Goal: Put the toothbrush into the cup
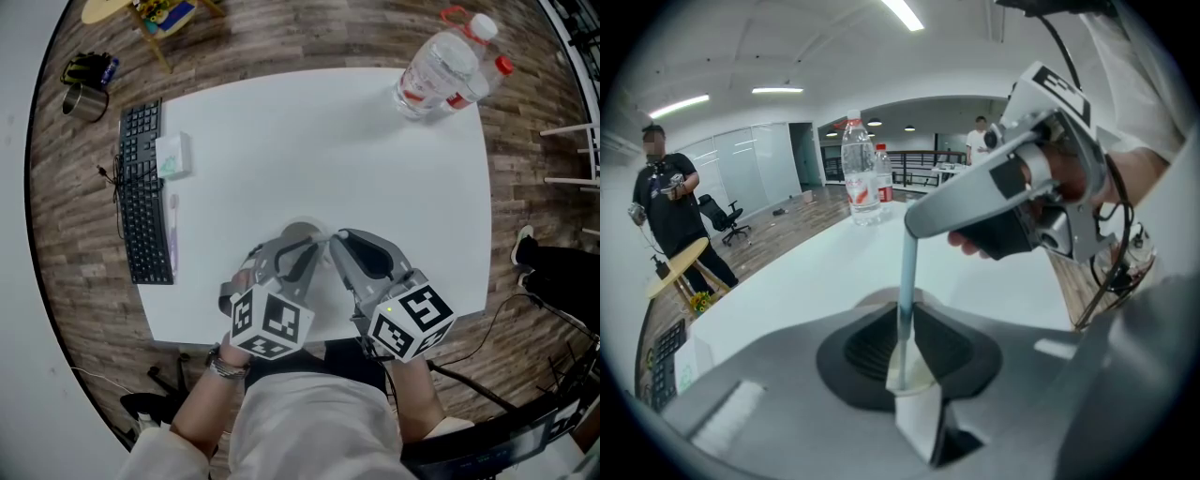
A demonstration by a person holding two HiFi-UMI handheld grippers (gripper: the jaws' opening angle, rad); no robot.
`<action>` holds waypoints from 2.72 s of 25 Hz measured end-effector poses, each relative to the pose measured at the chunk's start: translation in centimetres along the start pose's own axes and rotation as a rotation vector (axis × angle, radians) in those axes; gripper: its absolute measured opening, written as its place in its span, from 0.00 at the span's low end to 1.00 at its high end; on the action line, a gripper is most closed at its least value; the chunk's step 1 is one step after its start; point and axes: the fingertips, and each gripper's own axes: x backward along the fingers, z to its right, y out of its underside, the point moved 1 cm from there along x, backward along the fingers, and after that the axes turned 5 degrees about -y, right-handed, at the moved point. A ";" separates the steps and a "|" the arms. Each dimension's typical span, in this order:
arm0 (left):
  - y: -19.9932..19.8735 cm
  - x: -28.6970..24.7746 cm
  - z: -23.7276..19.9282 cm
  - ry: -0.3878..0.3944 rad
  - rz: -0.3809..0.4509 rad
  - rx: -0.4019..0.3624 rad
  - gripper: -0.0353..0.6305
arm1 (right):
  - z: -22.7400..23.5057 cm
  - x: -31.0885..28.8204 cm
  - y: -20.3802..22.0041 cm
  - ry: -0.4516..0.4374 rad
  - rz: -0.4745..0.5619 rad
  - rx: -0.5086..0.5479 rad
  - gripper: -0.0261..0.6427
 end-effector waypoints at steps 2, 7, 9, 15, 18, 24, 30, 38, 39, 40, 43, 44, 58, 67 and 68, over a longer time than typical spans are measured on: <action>0.0 0.0 0.0 0.001 0.000 -0.001 0.15 | 0.2 0.1 0.0 0.007 -0.001 0.003 0.12; 0.1 -0.2 0.0 0.003 -0.005 0.001 0.16 | 0.5 0.1 0.3 0.019 -0.008 0.016 0.12; 0.0 -0.2 0.1 0.004 -0.006 0.002 0.16 | 0.6 0.3 0.3 0.020 -0.007 0.012 0.12; 0.1 -0.2 -0.1 0.002 -0.008 0.004 0.16 | 0.6 0.2 0.5 0.024 -0.014 0.015 0.12; 0.2 -0.2 -0.2 0.002 -0.009 0.009 0.16 | 0.6 0.3 0.8 0.031 -0.025 0.014 0.12; 0.0 0.0 -0.7 -0.004 -0.001 0.015 0.16 | 0.6 0.3 1.1 0.033 -0.035 0.008 0.13; 0.1 0.0 -0.8 -0.002 -0.006 0.029 0.15 | 0.8 0.4 1.2 0.038 -0.041 0.006 0.14; -0.1 0.1 -0.7 0.007 -0.012 0.048 0.14 | 1.1 0.8 1.5 0.045 -0.051 -0.001 0.14; 0.0 0.0 -0.6 0.007 -0.014 0.050 0.14 | 1.1 0.9 1.5 0.046 -0.053 -0.002 0.14; 0.0 0.0 -0.6 0.005 -0.017 0.053 0.13 | 1.1 0.9 1.6 0.047 -0.055 -0.003 0.14; 0.1 0.1 -0.6 0.000 -0.022 0.062 0.12 | 1.2 1.0 1.7 0.050 -0.058 -0.004 0.14; 0.1 0.1 -0.6 -0.002 -0.022 0.066 0.11 | 1.2 1.1 1.8 0.051 -0.057 -0.005 0.14; 0.2 0.7 -0.4 -0.028 -0.030 0.090 0.07 | 0.9 1.6 2.4 0.059 -0.069 -0.007 0.12; 0.1 1.0 0.2 -0.026 -0.017 0.110 0.07 | 0.3 1.8 2.7 0.049 -0.088 0.035 0.08; 0.1 1.0 0.3 -0.025 -0.015 0.114 0.07 | 0.3 1.9 2.8 0.051 -0.091 0.038 0.08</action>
